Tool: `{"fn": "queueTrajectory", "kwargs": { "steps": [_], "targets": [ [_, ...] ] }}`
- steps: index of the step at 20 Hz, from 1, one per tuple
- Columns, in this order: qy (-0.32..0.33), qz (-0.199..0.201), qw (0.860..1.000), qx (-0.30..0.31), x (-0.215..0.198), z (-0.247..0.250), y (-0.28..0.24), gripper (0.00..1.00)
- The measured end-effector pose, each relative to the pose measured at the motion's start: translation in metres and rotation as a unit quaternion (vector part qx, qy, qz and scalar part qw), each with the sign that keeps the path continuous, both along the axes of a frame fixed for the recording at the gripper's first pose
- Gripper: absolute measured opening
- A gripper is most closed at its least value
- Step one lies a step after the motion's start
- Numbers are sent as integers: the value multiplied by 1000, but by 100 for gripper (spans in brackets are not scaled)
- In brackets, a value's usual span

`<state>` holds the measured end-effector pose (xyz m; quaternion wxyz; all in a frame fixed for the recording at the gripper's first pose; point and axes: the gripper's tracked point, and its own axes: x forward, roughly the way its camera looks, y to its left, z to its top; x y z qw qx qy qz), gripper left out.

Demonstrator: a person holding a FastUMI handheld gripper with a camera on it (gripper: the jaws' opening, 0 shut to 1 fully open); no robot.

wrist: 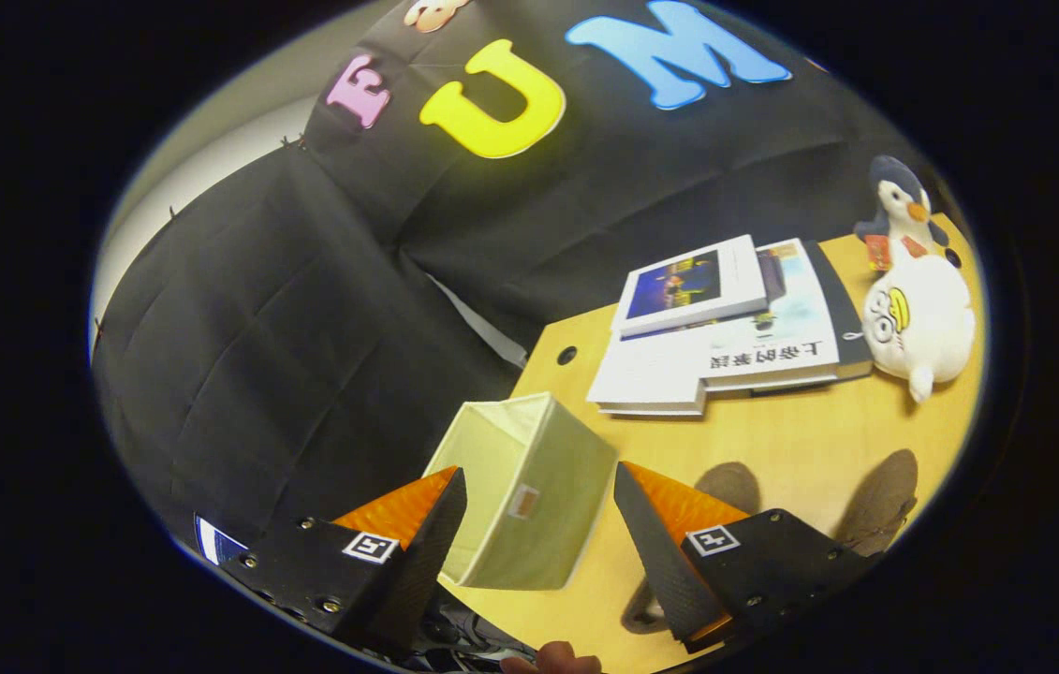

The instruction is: Open the storage box then place both shoes into the box .Put the left shoe in first, then the right shoe, with the right side of both shoes facing outward in a uniform manner.

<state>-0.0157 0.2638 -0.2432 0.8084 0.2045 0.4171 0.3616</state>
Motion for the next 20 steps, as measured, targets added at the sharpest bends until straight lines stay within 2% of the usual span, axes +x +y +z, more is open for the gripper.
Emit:
{"fn": "queueTrajectory", "kwargs": {
  "steps": [7,12,17,20],
  "targets": [
    [26,-44,996,-69,-14,-53,-61,96],
    [68,-26,990,-123,-39,-107,-75,94],
    [82,15,979,-187,-52,-145,-76,89],
    [99,11,972,-213,-49,-166,-75,84]
  ]
}}
